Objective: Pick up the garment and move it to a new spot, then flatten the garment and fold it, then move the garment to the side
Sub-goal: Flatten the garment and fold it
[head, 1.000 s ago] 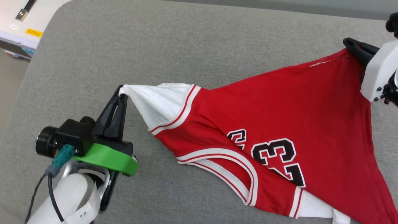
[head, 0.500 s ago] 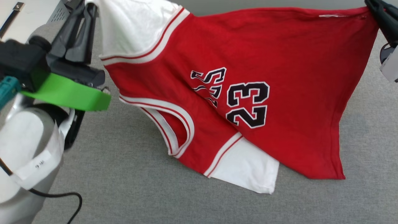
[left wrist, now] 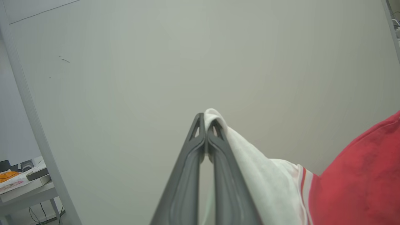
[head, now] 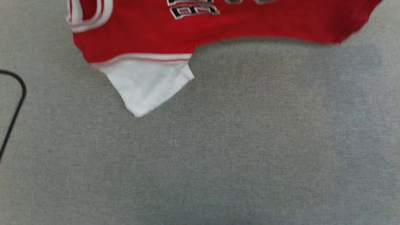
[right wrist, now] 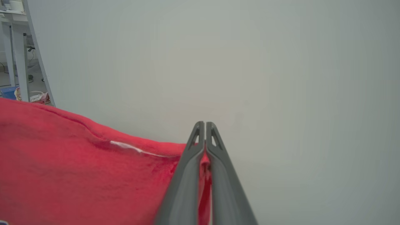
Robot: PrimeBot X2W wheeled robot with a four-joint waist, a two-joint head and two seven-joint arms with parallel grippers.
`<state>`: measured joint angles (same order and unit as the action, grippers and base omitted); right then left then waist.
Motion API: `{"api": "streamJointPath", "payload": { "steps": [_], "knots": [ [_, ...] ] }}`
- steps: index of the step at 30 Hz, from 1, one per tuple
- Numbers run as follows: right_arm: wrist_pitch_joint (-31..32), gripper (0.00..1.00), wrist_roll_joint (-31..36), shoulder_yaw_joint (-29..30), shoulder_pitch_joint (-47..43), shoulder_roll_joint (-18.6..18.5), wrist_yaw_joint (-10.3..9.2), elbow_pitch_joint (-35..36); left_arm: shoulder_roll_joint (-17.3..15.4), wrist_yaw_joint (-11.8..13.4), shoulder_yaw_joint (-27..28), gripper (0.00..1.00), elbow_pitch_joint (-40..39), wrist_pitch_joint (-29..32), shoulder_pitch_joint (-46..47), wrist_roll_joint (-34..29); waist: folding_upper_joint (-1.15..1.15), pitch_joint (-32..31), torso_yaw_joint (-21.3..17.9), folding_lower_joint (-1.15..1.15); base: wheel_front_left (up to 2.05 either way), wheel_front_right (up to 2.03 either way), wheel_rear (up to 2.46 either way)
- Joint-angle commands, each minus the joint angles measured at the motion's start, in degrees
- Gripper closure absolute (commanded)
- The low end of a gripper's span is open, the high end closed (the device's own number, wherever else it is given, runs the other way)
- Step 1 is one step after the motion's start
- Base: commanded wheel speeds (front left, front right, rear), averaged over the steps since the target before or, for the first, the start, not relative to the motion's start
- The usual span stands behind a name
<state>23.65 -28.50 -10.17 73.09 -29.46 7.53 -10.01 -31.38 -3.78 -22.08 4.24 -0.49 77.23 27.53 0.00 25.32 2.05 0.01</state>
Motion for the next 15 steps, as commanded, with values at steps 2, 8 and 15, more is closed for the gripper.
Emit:
{"api": "streamJointPath", "payload": {
  "steps": [2, 8, 15],
  "knots": [
    [-1.0, 1.0, 2.2, -0.2, 6.9, 1.2, -0.04, -3.1, 0.8, -1.2, -0.2, 1.0, 3.7, -0.3, 7.2, -0.4, 0.0, 6.7, -0.7, -0.01, 0.0, 0.0, 0.0],
    [-4.0, 1.0, 6.2, -2.9, 22.0, 2.3, -0.04, -11.4, 1.8, -2.9, -1.7, 1.0, 13.4, -1.5, 22.6, -1.6, 0.0, 9.7, -0.7, -0.01, 0.0, 0.0, 0.0],
    [-8.0, 1.0, 7.2, -7.1, 31.8, 3.3, -0.04, -20.9, 2.1, -3.6, -4.6, 1.0, 23.1, -5.0, 31.4, -1.1, 0.0, 11.3, -0.9, -0.01, 0.0, 0.0, 0.0]
  ]
}}
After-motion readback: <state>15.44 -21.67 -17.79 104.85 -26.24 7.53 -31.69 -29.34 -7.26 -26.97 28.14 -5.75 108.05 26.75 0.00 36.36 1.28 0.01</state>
